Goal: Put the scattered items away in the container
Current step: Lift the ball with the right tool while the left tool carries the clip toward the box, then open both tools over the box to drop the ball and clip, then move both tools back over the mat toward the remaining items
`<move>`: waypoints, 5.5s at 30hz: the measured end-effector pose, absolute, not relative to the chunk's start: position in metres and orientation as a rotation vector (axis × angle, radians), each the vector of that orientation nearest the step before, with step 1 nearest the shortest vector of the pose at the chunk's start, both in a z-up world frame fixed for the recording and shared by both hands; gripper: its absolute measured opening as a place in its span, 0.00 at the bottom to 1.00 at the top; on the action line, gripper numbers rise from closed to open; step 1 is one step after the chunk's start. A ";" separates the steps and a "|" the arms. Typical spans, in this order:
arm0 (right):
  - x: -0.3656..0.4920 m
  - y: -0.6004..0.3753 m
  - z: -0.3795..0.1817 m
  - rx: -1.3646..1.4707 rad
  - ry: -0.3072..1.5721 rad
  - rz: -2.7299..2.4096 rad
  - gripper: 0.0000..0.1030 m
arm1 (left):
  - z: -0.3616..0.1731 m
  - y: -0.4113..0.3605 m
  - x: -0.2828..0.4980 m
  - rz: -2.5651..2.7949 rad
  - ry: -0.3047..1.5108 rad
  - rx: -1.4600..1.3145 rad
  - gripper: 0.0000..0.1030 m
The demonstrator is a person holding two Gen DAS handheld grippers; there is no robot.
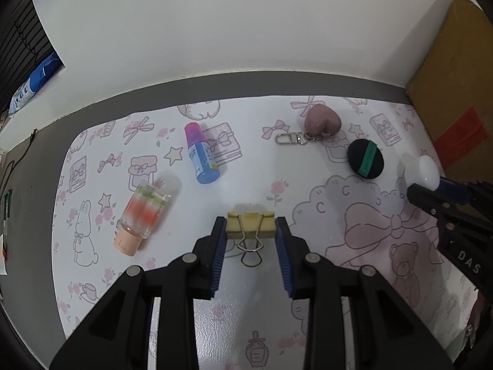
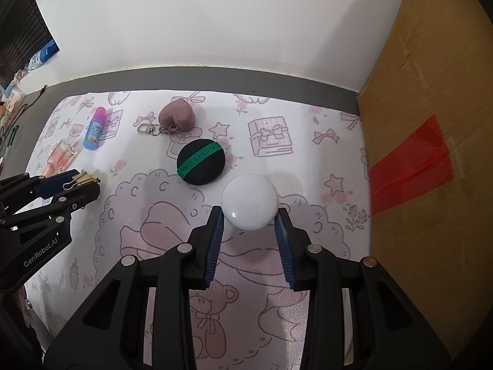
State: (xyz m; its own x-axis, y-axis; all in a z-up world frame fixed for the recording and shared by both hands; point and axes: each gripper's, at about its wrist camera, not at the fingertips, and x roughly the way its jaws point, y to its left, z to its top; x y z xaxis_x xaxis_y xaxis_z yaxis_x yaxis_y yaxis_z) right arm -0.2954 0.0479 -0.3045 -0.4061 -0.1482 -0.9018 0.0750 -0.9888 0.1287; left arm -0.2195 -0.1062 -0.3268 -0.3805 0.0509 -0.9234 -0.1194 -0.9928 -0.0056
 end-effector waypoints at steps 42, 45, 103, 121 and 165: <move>-0.173 0.028 -0.107 1.310 -0.059 -2.718 0.34 | -0.145 -0.128 -0.154 2.718 0.122 -1.336 0.30; -0.161 0.029 -0.087 1.269 -0.056 -2.743 0.34 | -0.128 -0.127 -0.145 2.735 0.127 -1.298 0.30; -0.103 0.149 -0.025 1.164 -0.084 -2.957 0.34 | -0.059 0.002 -0.124 2.674 0.216 -1.086 0.30; -0.117 0.283 -0.069 1.340 -0.227 -3.050 0.34 | -0.093 0.128 -0.174 2.479 0.304 -1.135 0.30; -0.157 0.312 -0.123 1.620 -0.345 -2.970 1.00 | -0.145 0.168 -0.206 2.411 0.565 -1.293 0.96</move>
State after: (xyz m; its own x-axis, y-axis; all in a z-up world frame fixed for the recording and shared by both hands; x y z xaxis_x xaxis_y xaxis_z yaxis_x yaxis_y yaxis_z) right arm -0.1569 0.3124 -0.1234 -0.5204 0.1287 -0.8441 -0.3190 -0.9463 0.0524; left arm -0.2060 0.1681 -0.1453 -0.5242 0.1127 -0.8441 -0.4761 -0.8606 0.1807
